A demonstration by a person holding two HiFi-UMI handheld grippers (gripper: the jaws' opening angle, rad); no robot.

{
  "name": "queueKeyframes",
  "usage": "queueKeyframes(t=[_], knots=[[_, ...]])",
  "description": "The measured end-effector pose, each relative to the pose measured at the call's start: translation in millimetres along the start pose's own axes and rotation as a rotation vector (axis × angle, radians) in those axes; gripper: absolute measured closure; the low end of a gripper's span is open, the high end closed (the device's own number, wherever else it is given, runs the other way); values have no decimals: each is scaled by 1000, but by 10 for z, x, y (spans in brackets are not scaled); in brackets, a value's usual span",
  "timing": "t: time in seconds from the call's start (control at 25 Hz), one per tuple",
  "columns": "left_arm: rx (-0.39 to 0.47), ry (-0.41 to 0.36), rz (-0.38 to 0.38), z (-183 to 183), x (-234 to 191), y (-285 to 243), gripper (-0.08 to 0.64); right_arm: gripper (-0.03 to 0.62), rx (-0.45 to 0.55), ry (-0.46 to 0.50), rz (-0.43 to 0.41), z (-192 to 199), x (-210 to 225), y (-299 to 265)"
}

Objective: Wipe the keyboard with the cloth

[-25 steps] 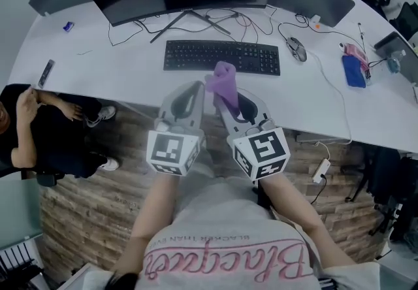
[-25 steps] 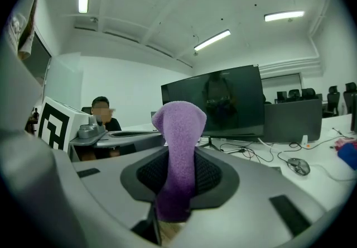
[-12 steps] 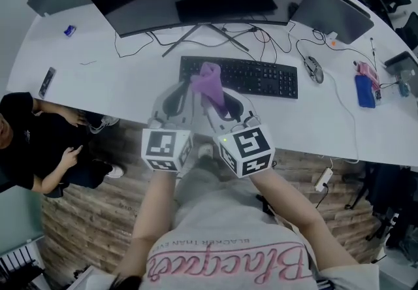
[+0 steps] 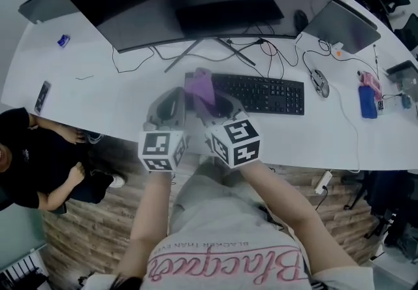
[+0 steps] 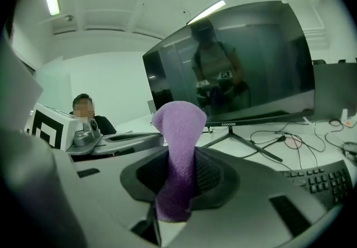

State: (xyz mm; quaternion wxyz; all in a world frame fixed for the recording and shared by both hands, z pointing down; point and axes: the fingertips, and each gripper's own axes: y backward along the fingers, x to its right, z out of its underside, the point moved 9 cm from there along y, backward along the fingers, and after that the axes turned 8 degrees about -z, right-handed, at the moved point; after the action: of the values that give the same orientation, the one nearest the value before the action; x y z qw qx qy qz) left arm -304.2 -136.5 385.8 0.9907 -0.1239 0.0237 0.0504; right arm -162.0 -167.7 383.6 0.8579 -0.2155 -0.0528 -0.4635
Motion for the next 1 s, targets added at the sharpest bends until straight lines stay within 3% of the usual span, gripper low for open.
queueKeyframes(t=[0.4,1.0], knots=[[-96,18,-50,261,-290,-403,552,503,-64,-148,5,168,296,-551],[-188,34,-58,517,-575,-841,552,503,-175,-208,42,295,672,-1312]])
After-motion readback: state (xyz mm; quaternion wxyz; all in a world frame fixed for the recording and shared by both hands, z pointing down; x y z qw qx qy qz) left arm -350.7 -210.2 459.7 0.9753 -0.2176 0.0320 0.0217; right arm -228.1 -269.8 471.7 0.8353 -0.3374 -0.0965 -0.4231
